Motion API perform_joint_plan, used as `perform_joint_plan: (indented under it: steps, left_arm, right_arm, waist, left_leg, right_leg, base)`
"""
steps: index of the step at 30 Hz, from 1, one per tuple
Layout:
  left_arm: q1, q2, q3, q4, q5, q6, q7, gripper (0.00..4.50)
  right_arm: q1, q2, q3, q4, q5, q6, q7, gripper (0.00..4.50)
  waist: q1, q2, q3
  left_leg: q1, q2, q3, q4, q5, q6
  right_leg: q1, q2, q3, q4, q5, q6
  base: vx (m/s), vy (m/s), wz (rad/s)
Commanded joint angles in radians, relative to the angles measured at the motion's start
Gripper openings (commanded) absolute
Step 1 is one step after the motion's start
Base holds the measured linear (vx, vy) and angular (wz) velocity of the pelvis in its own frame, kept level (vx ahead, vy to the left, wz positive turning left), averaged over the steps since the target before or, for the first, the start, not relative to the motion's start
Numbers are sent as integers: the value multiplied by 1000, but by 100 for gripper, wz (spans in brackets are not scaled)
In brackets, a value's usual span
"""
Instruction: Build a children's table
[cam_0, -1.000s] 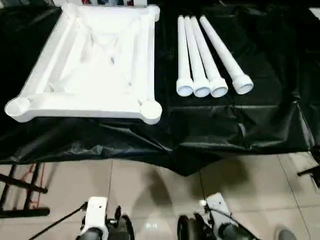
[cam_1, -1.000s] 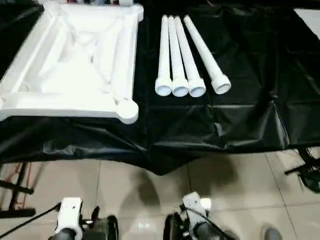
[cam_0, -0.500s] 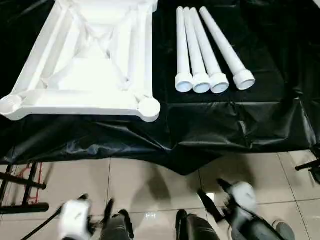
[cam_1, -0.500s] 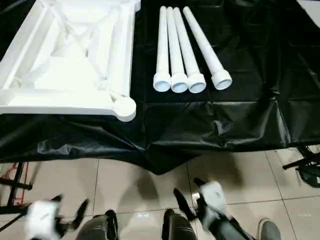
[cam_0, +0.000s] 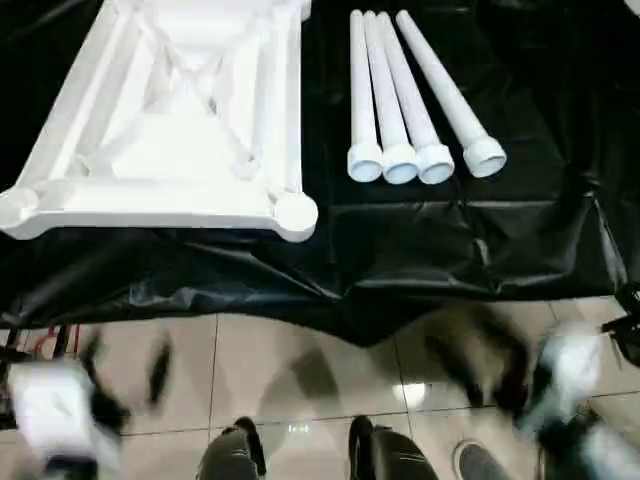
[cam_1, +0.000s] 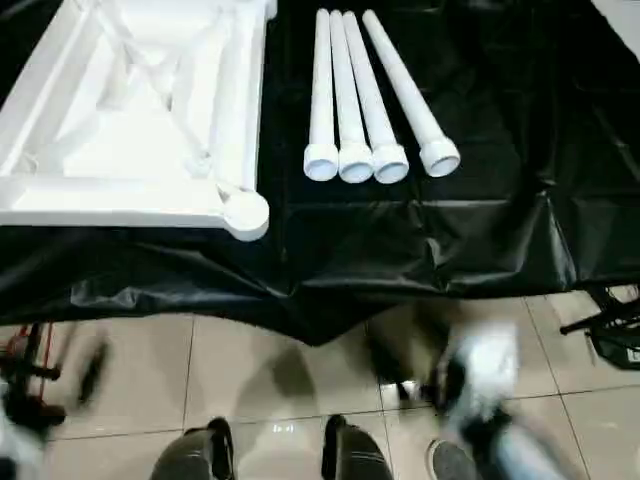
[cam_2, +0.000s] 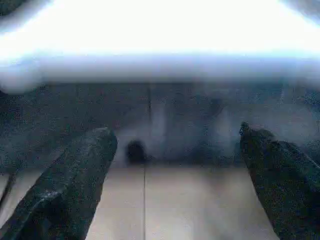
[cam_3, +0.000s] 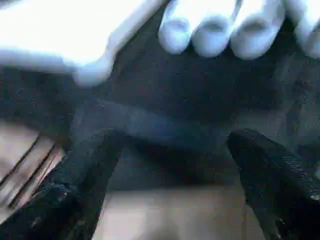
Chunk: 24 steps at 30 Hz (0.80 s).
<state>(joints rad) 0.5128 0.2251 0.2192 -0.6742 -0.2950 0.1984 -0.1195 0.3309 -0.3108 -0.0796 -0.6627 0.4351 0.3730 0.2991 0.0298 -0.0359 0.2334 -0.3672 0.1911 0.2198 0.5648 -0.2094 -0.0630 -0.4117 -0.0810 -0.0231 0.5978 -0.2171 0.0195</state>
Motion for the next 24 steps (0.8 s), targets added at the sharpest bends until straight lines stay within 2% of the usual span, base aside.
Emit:
perform_joint_plan:
  steps: [1,2,3,4,5,6,8,9,10,11,12,14,15,16,17,18,19,20,21,22,23,24]
  left_arm:
    - [-60,10,7,-32,-47,95,40,450]
    - [-64,11,7,-32,-48,97,41,450]
    - [-95,14,1,-30,-53,114,44,450]
    - [-139,14,-13,-25,-38,134,48,450]
    - [-174,12,-25,-15,-27,149,51,450]
    - [-209,6,-36,-1,-16,164,56,450]
    - [-289,-6,-50,29,-2,197,80,450]
    - [-330,-8,-55,56,1,210,91,450]
    - [-363,-6,-65,93,12,221,93,450]
    - [-373,-4,-69,104,18,224,95,450]
    - [-423,7,-88,158,52,235,105,450]
    - [-423,7,-88,158,52,235,105,450]
    - [-467,13,-100,198,77,232,116,450]
    - [-538,13,-129,270,162,174,149,450]
    - [-538,13,-129,270,162,174,149,450]
    - [-573,12,-145,306,211,134,169,450]
    - [-573,12,-145,306,211,134,169,450]
    - [-603,-4,-158,331,218,125,173,450]
    - [-620,-35,-172,346,190,126,161,450]
    - [-624,-46,-191,348,181,138,152,450]
    - [-624,-46,-198,348,183,142,150,450]
    - [-625,-46,-209,347,189,147,149,450]
  right_arm:
    - [-56,16,-49,14,7,59,-74,427]
    - [-59,16,-50,16,7,60,-75,437]
    - [-87,20,-57,25,7,68,-86,445]
    - [-127,25,-68,38,7,79,-100,445]
    - [-158,29,-75,49,11,87,-109,445]
    - [-188,30,-75,62,8,101,-115,445]
    - [-258,23,-67,90,-11,126,-141,445]
    - [-296,27,-60,117,-15,144,-160,445]
    - [-319,38,-49,146,-18,142,-164,445]
    - [-326,41,-45,156,-22,143,-166,445]
    - [-359,52,-23,199,-49,146,-177,445]
    - [-359,52,-23,199,-49,146,-177,445]
    - [-387,53,-10,226,-80,150,-195,445]
    - [-421,71,-7,274,-128,78,-218,445]
    - [-421,71,-7,274,-128,78,-218,445]
    - [-437,84,-8,299,-152,22,-227,445]
    - [-437,84,-8,299,-152,22,-227,445]
    - [-447,73,-4,319,-170,6,-224,445]
    - [-456,58,-10,346,-143,56,-206,445]
    - [-460,49,-12,365,-132,84,-198,445]
    - [-460,47,-12,369,-132,86,-197,445]
    - [-462,45,-14,377,-131,87,-195,445]
  waist:
    - [-5,8,-60]
    - [-4,8,-61]
    - [-4,4,-68]
    - [-3,5,-83]
    - [-3,9,-92]
    - [-4,8,-93]
    - [-3,8,-98]
    - [-1,14,-112]
    - [0,10,-113]
    - [2,11,-124]
    - [2,13,-133]
    - [3,15,-133]
    - [6,16,-139]
    - [3,-12,-161]
    - [5,5,-157]
    - [7,8,-159]
    - [7,7,-161]
    - [10,23,-174]
    - [8,25,-179]
    - [10,11,-181]
    - [11,14,-187]
    - [11,14,-187]
  left_leg:
    - [22,36,-34,-59,-58,37]
    - [24,35,-32,-58,-40,34]
    - [23,29,-30,-52,-7,35]
    - [21,26,-31,-46,38,35]
    - [22,24,-30,-41,63,37]
    - [21,23,-28,-40,72,37]
    - [17,21,-28,-38,59,33]
    - [17,17,-27,-32,64,33]
    - [13,17,-26,-30,61,38]
    - [14,17,-27,-28,59,41]
    - [12,14,-26,-25,46,46]
    - [11,16,-27,-25,32,43]
    - [9,22,-31,-27,-9,34]
    - [14,18,-29,-22,-11,35]
    - [16,20,-28,-25,-39,30]
    - [14,25,-30,-27,-59,20]
    - [15,26,-31,-27,-67,14]
    - [15,26,-36,-26,-68,5]
    - [18,27,-35,-25,-65,-3]
    - [14,24,-34,-26,-90,-9]
    - [13,23,-36,-26,-123,-10]
    - [13,23,-36,-26,-123,-10]
  right_leg:
    - [33,-38,43,-46,109,-143]
    - [30,-35,45,-45,128,-145]
    - [35,-29,49,-37,179,-146]
    - [43,-26,50,-28,248,-148]
    - [45,-24,51,-23,287,-154]
    - [42,-21,50,-22,305,-164]
    - [48,-23,50,-20,283,-174]
    - [52,-23,51,-16,276,-190]
    - [54,-24,53,-17,268,-190]
    - [58,-24,53,-16,262,-191]
    - [55,-24,53,-18,222,-192]
    - [53,-25,53,-20,195,-192]
    - [55,-29,51,-23,130,-194]
    - [60,-23,50,-22,89,-187]
    - [48,-28,49,-31,10,-179]
    - [45,-31,48,-36,-29,-171]
    - [45,-31,47,-35,-37,-166]
    - [50,-32,45,-31,-37,-165]
    - [49,-30,44,-31,-23,-163]
    - [49,-24,44,-32,-12,-167]
    - [49,-29,44,-35,-44,-164]
    - [49,-29,44,-35,-44,-164]
  base:
    - [0,0,0]
    - [0,0,0]
    - [0,0,0]
    - [0,0,0]
    - [0,0,0]
    - [0,0,0]
    - [0,0,0]
    - [0,0,0]
    - [0,0,0]
    - [0,0,0]
    - [0,0,0]
    - [0,0,0]
    - [0,0,0]
    - [0,0,0]
    - [-63,-3,2]
    - [-63,-3,2]
    - [-65,-6,1]
    - [0,0,0]
    - [0,0,0]
    - [0,0,0]
    - [0,0,0]
    - [0,0,0]
